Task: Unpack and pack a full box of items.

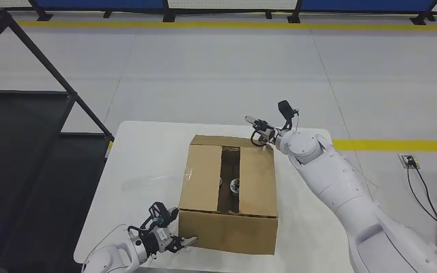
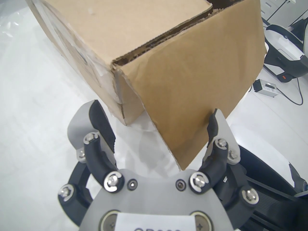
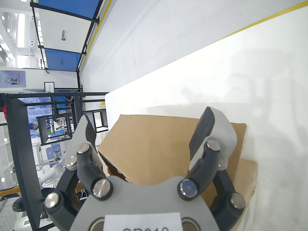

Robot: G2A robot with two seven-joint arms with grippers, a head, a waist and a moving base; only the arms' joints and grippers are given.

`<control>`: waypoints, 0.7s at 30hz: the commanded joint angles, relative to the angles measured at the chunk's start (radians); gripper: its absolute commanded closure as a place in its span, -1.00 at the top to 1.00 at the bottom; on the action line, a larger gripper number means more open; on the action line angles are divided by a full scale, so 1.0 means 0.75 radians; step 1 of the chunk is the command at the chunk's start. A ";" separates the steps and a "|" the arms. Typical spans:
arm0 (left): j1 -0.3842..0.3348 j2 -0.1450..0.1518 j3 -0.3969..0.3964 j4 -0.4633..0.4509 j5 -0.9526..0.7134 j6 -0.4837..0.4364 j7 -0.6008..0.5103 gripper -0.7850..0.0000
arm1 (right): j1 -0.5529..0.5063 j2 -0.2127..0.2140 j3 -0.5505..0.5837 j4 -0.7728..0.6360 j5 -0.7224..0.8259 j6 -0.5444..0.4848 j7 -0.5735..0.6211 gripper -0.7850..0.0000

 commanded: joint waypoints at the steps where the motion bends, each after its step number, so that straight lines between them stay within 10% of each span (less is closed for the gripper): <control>1: 0.004 0.002 -0.007 -0.010 -0.002 0.000 0.008 1.00 | 0.000 -0.001 0.017 0.001 0.002 -0.031 -0.021 1.00; 7: 0.050 0.013 -0.084 -0.102 -0.046 -0.015 0.062 1.00 | -0.024 0.013 0.101 -0.050 0.077 -0.219 0.032 1.00; 14: 0.155 0.031 -0.256 -0.243 -0.157 -0.056 0.141 1.00 | -0.083 0.066 0.206 -0.220 0.167 -0.452 0.458 1.00; 21: 0.235 0.040 -0.425 -0.302 -0.229 -0.017 0.201 1.00 | -0.189 0.118 0.264 -0.454 0.166 -0.345 0.739 1.00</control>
